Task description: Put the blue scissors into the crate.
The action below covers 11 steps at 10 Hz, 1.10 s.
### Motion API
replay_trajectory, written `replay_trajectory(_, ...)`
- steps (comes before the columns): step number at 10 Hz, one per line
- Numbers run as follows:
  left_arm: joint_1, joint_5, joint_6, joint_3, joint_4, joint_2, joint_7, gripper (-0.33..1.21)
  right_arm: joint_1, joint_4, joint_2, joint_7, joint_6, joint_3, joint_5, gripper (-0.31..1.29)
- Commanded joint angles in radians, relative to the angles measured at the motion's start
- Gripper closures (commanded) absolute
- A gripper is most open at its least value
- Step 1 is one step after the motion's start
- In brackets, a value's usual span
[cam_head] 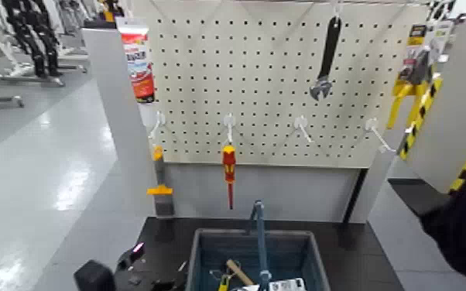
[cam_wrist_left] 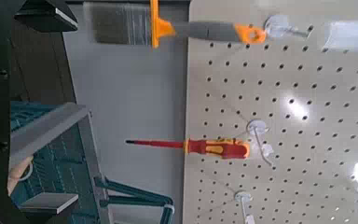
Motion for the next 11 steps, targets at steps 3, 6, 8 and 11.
replay_trajectory(3,0.073,-0.089,-0.276,0.037,0.111,-0.064,0.101,0.04,0.021,-0.036,-0.013,-0.032,0.053,0.006,0.009,0.08)
replay_trajectory(6,0.084,-0.101,-0.269,0.035,0.101,-0.066,0.107,0.05,0.028,-0.047,-0.012,-0.049,0.073,0.006,0.02,0.08)
replay_trajectory(8,0.085,-0.1,-0.266,0.032,0.1,-0.064,0.116,0.06,0.028,-0.052,-0.012,-0.052,0.08,0.008,0.029,0.08)
replay_trajectory(11,0.085,-0.098,-0.264,0.029,0.1,-0.061,0.116,0.07,0.028,-0.055,-0.012,-0.066,0.075,0.01,0.049,0.14)
